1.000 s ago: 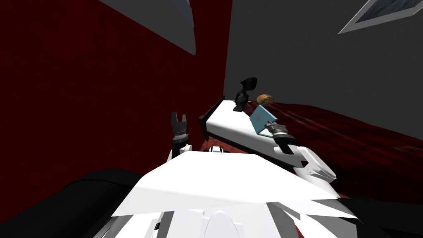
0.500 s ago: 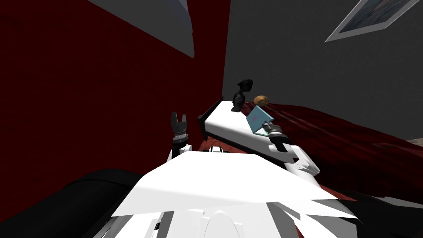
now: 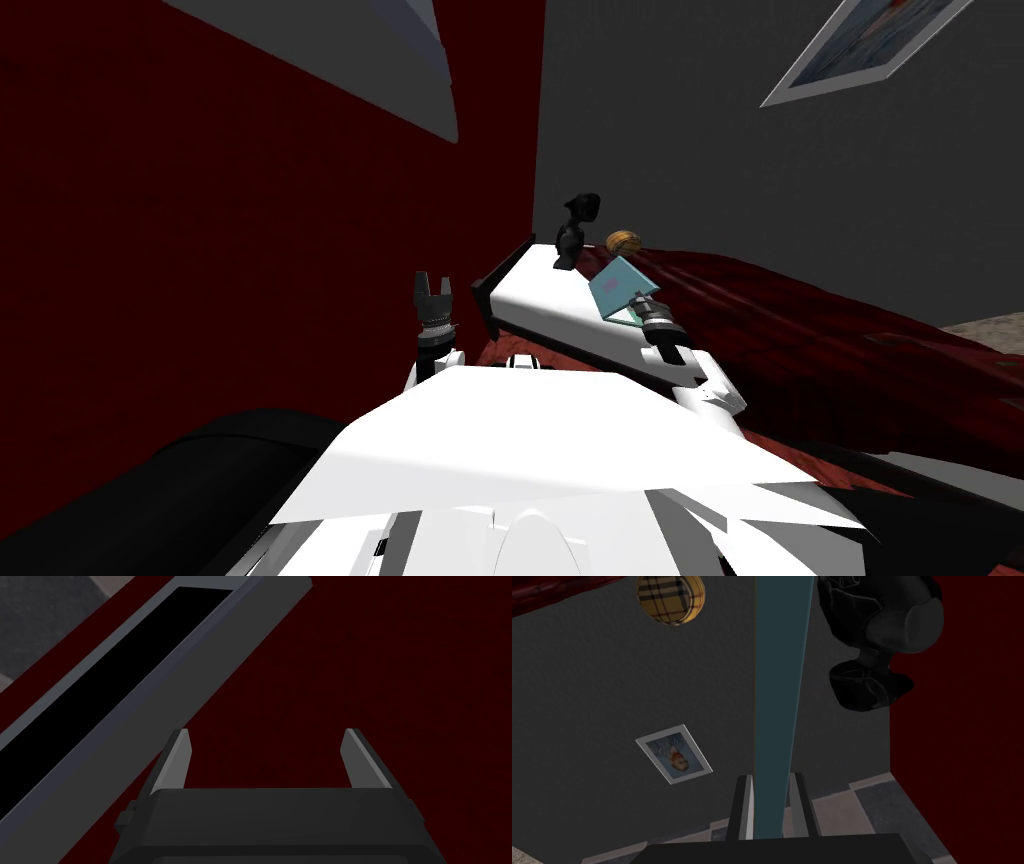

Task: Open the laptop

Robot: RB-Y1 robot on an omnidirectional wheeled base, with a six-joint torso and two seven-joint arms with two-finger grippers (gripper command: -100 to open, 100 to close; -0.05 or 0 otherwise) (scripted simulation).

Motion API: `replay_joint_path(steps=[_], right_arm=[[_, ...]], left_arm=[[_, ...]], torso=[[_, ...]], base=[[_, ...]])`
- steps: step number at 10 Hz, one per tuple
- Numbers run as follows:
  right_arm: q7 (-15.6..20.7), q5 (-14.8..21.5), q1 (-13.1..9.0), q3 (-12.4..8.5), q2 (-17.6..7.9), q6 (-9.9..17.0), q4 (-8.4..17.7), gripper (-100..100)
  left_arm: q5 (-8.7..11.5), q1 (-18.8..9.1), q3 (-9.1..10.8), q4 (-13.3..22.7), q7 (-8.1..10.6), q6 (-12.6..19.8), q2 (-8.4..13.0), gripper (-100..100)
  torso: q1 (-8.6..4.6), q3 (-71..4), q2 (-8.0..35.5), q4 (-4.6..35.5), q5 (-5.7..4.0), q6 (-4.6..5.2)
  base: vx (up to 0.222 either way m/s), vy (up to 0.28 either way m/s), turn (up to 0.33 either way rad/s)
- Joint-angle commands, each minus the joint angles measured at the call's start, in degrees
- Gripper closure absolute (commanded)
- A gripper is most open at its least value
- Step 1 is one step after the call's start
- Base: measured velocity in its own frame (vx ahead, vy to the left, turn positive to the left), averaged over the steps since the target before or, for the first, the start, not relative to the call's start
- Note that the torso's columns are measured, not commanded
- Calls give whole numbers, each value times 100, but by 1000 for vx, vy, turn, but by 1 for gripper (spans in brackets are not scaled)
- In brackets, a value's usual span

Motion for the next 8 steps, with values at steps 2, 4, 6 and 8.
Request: replay_joint_path(steps=[2, 4, 6, 8], right_arm=[[-199, -298, -108, 43, 406, -398, 519, 100], [-294, -450, -187, 54, 605, -600, 771, 100], [-389, -601, -266, 65, 805, -802, 1023, 100], [-389, -601, -266, 65, 805, -802, 1023, 100]], left_arm=[[0, 0, 0, 0, 0, 0, 0, 0], [0, 0, 0, 0, 0, 0, 0, 0], [0, 0, 0, 0, 0, 0, 0, 0], [0, 0, 0, 0, 0, 0, 0, 0]], torso=[[-26, -5, -12, -13, -20, -5], [-19, -7, -15, -16, -21, -14], [-16, -11, -23, -21, -23, -17], [12, -7, -15, -11, -10, -35]], base=[[8, -78, -59], [10, -70, -66], [10, -73, -57], [-2, -32, -25]])
